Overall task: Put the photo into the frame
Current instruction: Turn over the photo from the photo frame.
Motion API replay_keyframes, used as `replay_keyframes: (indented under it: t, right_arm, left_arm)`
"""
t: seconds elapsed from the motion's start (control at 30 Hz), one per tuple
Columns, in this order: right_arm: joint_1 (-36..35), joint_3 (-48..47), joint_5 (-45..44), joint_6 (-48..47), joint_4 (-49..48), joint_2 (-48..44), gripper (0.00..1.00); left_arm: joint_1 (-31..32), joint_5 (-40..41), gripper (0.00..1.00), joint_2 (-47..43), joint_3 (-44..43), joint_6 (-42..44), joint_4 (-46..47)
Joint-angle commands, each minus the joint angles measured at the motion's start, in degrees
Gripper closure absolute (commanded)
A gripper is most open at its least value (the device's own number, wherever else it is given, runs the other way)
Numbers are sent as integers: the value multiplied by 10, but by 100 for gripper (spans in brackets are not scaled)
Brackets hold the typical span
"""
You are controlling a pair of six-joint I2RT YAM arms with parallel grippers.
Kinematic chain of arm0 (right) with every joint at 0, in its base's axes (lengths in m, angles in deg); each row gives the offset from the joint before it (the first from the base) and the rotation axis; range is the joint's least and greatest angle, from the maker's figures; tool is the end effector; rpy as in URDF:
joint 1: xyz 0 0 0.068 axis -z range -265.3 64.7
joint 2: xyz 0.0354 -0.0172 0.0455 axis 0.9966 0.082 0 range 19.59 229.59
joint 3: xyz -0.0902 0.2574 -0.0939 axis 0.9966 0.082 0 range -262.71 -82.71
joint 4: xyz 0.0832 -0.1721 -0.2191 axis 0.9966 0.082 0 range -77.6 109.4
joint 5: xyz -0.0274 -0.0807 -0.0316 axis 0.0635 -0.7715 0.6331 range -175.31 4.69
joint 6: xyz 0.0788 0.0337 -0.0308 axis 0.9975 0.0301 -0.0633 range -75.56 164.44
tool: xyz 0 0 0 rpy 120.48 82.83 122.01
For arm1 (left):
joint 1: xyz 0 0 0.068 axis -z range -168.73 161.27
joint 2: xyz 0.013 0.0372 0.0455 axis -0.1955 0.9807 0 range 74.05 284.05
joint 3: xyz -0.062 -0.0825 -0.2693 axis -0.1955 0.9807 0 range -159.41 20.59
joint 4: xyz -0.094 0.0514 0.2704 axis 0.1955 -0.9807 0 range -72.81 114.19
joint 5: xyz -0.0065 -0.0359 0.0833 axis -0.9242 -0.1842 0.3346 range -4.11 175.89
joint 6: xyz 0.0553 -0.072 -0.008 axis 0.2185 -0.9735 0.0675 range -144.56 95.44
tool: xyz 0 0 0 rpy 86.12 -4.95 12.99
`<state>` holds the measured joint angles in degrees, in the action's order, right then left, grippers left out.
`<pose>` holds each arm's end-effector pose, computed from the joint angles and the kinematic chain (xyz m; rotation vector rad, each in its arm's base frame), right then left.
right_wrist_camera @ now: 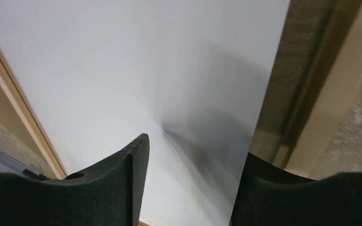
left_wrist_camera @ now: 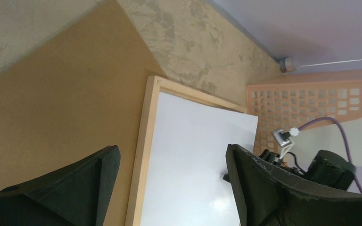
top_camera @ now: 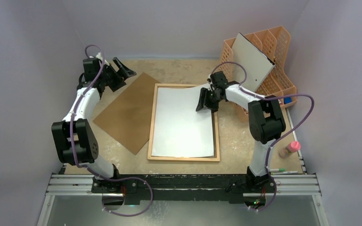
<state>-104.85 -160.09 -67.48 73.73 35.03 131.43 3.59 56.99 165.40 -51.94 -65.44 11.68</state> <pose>0.4329 0.1802 0.1395 0.1029 2.6588 0.7041 0.4330 0.0187 0.2855 -0.5984 2.0811 -0.8735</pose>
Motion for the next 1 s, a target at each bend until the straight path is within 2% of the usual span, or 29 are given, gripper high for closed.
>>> replay_keyframes:
  t: [0.0,0.07,0.2,0.33,0.5,0.6,0.73,0.83,0.97]
  right_arm:
    - [5,-6,-86,0,51,-63,40]
    - [6,-5,-128,0,63,-82,36]
    - [6,1,-222,5,61,-117,32]
    - [7,-16,-253,-3,30,-129,32]
    - [-4,-55,-183,-18,-44,-111,34]
    - [-36,-102,-180,-36,-62,-81,35]
    - [-113,-181,-210,-62,-61,-28,34]
    - [-145,-217,-182,-41,-83,6,35]
    - [-177,-281,-99,-3,-96,63,35]
  left_arm:
    - [8,15,12,-3,40,35,-12]
    - [14,30,7,-2,54,46,-20]
    - [19,58,4,7,62,72,-28]
    - [19,90,4,48,12,122,-56]
    - [17,132,5,123,-86,190,-75]
    - [12,132,5,182,-149,239,-82]
    - [-9,108,6,262,-221,286,-108]
    - [-34,83,6,301,-243,291,-108]
    - [-65,79,7,317,-226,286,-81]
